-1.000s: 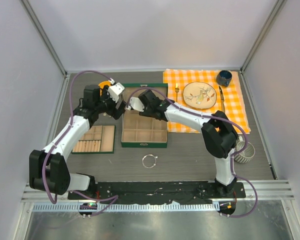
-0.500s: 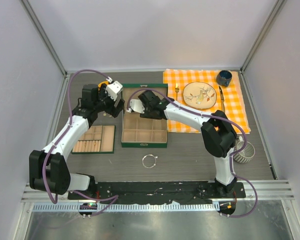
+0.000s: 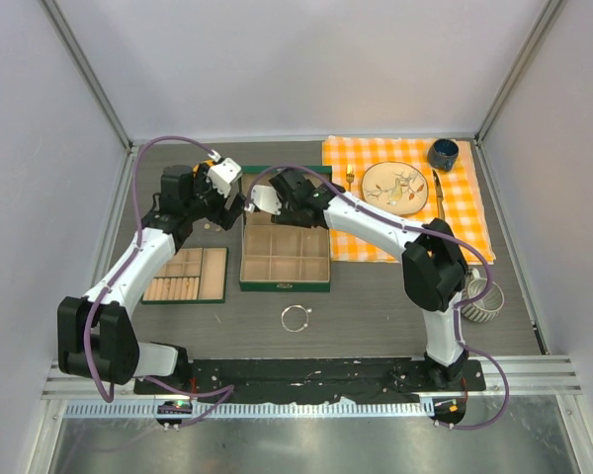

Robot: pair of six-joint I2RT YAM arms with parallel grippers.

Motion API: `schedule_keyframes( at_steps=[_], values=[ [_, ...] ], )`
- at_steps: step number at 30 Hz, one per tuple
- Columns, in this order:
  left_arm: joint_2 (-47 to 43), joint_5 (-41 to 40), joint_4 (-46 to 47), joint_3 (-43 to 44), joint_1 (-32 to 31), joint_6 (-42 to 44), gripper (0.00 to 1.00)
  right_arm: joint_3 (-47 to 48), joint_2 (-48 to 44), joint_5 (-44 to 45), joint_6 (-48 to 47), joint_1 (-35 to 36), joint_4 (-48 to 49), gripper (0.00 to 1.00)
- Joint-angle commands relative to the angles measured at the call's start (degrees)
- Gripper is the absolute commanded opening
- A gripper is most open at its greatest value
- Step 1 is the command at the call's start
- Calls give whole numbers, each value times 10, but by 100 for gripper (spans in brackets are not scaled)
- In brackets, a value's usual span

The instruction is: Organize the mixed jewelry

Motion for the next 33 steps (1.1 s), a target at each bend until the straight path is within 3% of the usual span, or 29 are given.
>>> schedule_keyframes(
  at_steps=[1, 20, 27, 33],
  values=[
    [-13, -2, 33, 0, 0, -7, 85, 33, -27, -1, 11, 4, -13, 51],
    [-30, 19, 37, 0, 0, -46, 85, 61, -93, -58, 83, 4, -69, 51],
    [-51, 35, 7, 2, 15, -63, 85, 15, -152, -94, 126, 2, -78, 51],
    [-84, 46, -83, 14, 45, -44, 85, -52, -224, -172, 161, -4, -94, 51]
  ],
)
